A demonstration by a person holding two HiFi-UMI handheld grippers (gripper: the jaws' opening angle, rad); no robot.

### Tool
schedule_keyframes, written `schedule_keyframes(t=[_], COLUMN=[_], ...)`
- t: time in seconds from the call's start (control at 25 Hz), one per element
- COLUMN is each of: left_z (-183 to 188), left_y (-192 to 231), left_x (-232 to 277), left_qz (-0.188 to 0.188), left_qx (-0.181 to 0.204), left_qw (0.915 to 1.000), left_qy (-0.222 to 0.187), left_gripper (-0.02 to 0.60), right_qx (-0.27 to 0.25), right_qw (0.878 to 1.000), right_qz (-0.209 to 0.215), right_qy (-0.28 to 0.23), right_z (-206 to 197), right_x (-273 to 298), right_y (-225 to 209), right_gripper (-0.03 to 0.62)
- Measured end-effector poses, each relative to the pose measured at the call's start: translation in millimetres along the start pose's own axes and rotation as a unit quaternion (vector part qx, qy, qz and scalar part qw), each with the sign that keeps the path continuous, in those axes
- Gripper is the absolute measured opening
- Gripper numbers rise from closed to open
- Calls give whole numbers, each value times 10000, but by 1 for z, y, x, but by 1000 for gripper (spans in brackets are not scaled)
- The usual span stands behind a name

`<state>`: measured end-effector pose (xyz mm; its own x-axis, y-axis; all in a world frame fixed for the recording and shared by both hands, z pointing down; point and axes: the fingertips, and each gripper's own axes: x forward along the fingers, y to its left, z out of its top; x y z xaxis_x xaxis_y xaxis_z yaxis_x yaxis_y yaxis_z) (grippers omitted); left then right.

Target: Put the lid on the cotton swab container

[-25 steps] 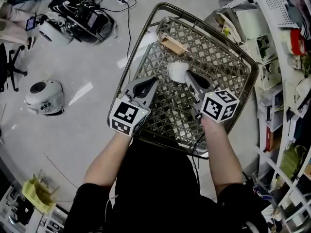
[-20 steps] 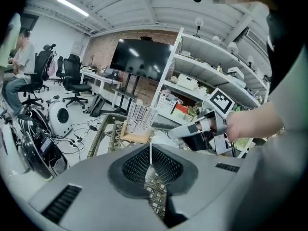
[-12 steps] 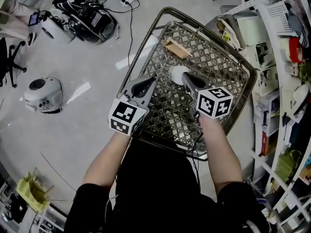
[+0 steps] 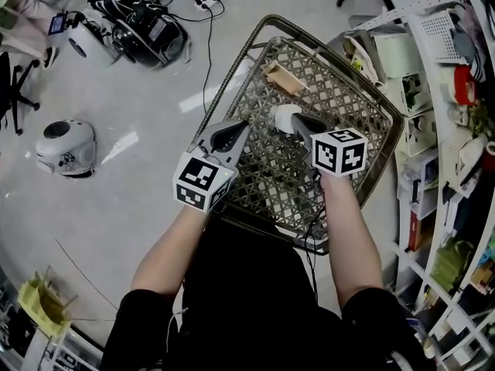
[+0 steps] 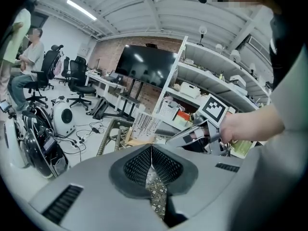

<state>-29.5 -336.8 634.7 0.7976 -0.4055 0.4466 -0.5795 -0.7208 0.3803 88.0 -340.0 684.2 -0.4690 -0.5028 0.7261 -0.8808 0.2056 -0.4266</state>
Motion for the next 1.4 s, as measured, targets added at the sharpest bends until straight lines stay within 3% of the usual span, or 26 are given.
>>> schedule_keyframes(t=[0.24, 0.52, 0.84, 1.12, 1.4], left_z=[4, 10, 38, 63, 106], left_y=[-1, -1, -18, -43, -75], left_x=[-13, -36, -54, -64, -65], left_qz=[-5, -17, -142, -111, -86], left_qx=[-18, 99, 221, 405, 807], left_qw=[9999, 9998, 9995, 9990, 9963], left_qy=[-117, -168, -176, -147, -278], left_gripper=[6, 6, 6, 6, 6], right_qx=[-948, -853, -431, -383, -299], right_qw=[9928, 9899, 9845, 9814, 9630], right_qz=[-588, -1061, -1456, -1164, -1049], right_qy=[428, 398, -881, -1477, -2464], right_z=[-1, 0, 9, 29, 61], right_x=[6, 11, -21, -87, -174], right_y=[1, -3, -2, 17, 24], right_gripper=[11, 11, 9, 9, 8])
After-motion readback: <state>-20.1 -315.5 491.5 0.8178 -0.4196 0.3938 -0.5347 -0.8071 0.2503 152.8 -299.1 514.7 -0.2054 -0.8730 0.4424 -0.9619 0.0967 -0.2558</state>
